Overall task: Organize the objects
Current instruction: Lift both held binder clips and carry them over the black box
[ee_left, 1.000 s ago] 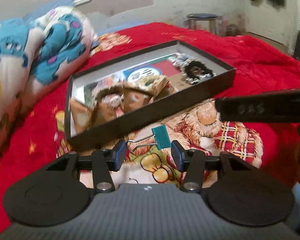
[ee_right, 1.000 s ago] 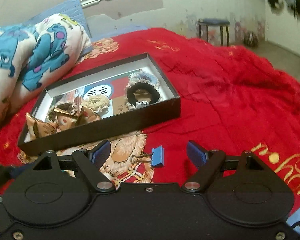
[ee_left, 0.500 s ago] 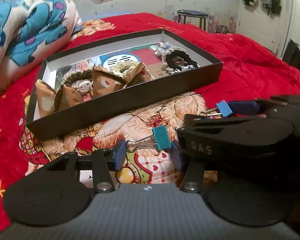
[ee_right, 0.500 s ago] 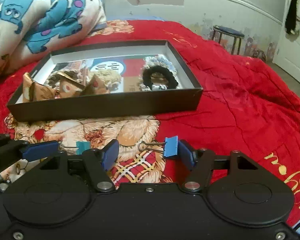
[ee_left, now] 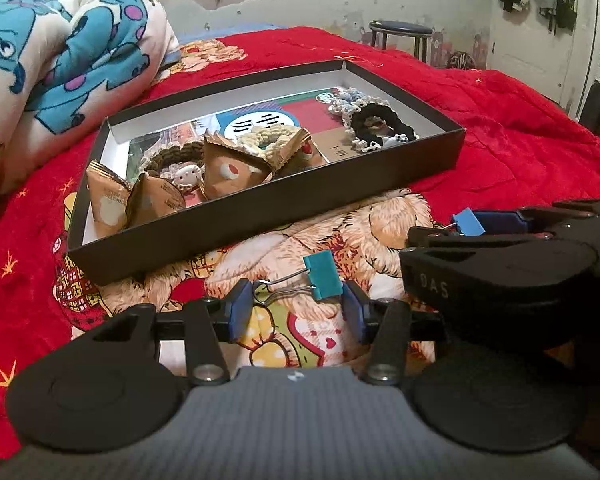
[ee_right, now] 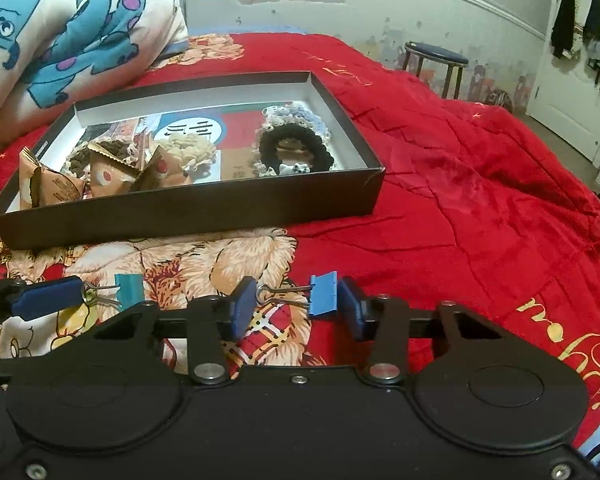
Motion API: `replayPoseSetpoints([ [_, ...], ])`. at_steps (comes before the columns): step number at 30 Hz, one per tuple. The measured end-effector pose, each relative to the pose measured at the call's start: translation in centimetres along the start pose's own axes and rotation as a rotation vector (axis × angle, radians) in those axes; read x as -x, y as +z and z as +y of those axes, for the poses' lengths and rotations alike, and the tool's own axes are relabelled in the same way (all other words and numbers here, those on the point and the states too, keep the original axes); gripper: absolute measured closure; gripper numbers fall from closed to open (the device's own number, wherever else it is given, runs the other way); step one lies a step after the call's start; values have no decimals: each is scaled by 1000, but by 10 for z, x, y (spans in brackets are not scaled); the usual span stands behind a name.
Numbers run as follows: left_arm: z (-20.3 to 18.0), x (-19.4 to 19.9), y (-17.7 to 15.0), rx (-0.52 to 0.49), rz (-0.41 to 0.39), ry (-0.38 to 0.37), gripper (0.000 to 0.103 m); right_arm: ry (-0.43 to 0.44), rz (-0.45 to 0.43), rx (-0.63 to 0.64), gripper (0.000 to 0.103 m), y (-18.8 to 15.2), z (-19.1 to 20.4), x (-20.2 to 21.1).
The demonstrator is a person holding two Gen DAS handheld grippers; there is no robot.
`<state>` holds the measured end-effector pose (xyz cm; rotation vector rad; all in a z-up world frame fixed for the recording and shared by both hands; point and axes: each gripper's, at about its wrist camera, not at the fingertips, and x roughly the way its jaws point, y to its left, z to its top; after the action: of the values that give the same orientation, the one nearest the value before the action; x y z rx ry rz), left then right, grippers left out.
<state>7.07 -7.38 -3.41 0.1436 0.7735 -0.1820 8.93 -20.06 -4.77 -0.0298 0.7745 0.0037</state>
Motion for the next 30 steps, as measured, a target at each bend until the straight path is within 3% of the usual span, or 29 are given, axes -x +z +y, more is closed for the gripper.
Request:
replayPoseSetpoints([
  [7, 4, 1, 3, 18, 4, -1, 50, 13, 6, -23, 60, 3, -2, 3],
  [21, 12, 4, 9, 53, -12, 9, 50, 111, -84, -33, 60, 11, 5, 19],
  [30, 14, 15, 13, 57, -72, 18, 50, 181, -147, -38, 60, 17, 11, 29],
])
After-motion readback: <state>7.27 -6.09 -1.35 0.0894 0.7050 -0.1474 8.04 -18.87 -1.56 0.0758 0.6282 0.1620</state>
